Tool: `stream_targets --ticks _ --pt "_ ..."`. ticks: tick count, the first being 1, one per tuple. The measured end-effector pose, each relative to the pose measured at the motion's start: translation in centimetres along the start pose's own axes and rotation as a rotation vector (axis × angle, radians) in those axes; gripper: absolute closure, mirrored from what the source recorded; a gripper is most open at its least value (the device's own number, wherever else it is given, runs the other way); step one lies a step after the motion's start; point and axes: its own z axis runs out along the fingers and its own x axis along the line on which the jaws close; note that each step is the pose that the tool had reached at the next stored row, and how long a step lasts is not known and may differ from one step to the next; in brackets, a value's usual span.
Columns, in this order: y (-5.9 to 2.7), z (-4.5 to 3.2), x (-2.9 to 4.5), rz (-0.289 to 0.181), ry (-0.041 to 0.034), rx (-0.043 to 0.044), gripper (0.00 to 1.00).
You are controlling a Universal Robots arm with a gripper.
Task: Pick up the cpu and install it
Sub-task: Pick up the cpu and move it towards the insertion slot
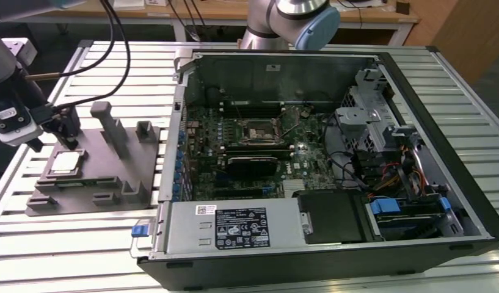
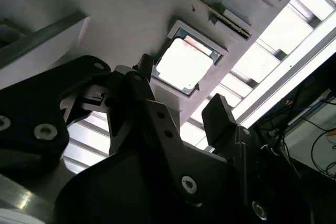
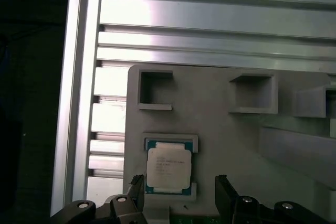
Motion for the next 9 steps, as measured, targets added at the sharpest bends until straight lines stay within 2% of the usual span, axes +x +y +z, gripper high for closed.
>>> stream_targets --ticks 5,9 --pt "-0.03 0.48 0.00 0.001 -0.0003 0.0002 0.36" --pt "-0.06 0.96 0.00 0.024 -0.0046 0.0031 0.36"
